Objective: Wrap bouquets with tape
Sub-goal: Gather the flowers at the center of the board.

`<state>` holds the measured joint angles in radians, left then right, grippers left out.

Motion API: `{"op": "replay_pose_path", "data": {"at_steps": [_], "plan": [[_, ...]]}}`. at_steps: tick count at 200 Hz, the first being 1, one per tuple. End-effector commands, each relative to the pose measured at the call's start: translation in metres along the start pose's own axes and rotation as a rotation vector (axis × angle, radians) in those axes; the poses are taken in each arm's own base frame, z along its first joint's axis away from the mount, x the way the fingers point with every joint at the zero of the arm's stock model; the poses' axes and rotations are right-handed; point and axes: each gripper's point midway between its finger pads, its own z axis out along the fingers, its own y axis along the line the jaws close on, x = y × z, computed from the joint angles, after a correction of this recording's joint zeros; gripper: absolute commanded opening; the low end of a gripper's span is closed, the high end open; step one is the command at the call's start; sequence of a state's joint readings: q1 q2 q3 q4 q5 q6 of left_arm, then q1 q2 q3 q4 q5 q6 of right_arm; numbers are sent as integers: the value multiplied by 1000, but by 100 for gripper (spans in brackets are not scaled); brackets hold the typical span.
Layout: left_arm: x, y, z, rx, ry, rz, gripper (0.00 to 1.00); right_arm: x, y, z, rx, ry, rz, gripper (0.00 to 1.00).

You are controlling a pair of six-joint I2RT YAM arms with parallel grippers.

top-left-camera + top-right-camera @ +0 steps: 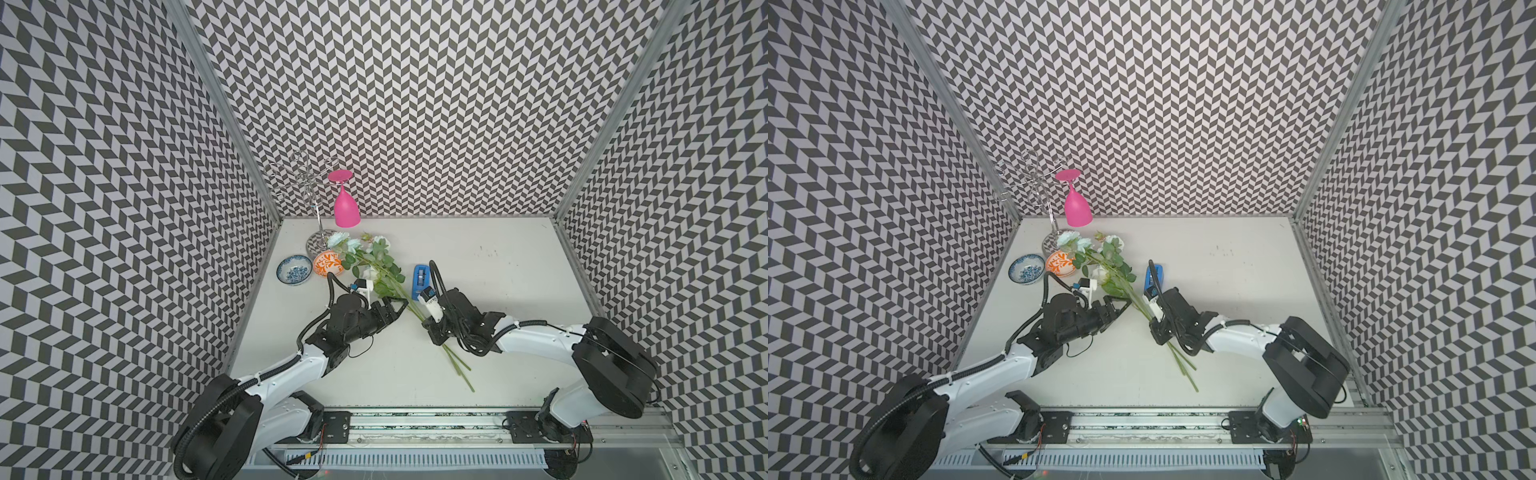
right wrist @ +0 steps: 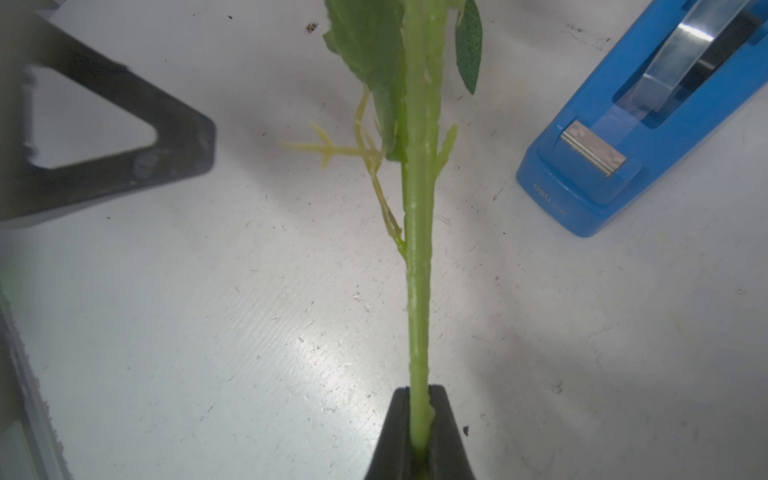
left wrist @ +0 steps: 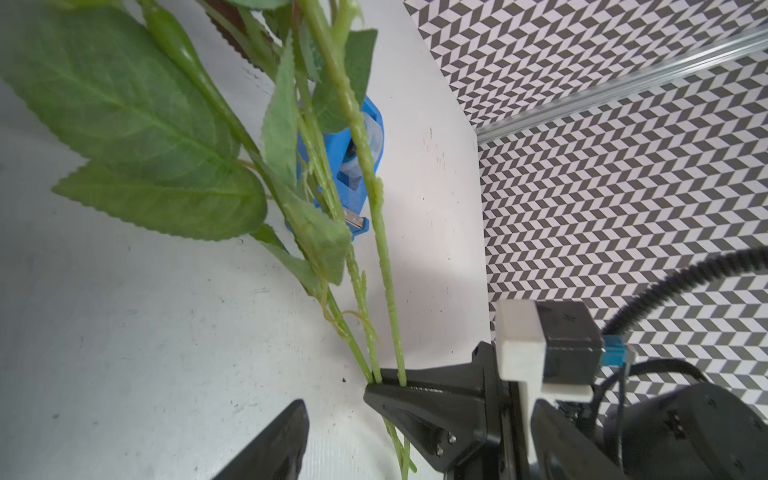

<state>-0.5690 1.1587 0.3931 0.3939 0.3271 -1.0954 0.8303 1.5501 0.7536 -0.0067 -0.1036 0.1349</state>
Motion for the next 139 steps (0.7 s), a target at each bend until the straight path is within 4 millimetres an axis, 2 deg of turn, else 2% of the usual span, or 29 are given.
{"op": "replay_pose_path", "data": {"at_steps": [1,28,68,93,115,128,139], "plan": [[-3,-11,7,50,-48,-27,84,-32,12,-10,-59,-129,-35,0],[-4,-9,19,55,-41,-29,84,-30,15,-11,-79,-134,-38,0],[-12,5,36,-9,-39,-21,82,-23,15,-8,-86,-109,-64,0],[-22,15,39,-32,-54,-28,80,-23,17,-11,-94,-123,-66,0],[-29,15,44,-32,-60,-17,74,-23,20,-12,-112,-129,-77,0],[-28,15,49,-35,-47,-8,68,-24,21,-13,-117,-132,-87,0],[-27,18,51,-33,-40,-12,67,-24,22,-13,-119,-133,-97,0]]}}
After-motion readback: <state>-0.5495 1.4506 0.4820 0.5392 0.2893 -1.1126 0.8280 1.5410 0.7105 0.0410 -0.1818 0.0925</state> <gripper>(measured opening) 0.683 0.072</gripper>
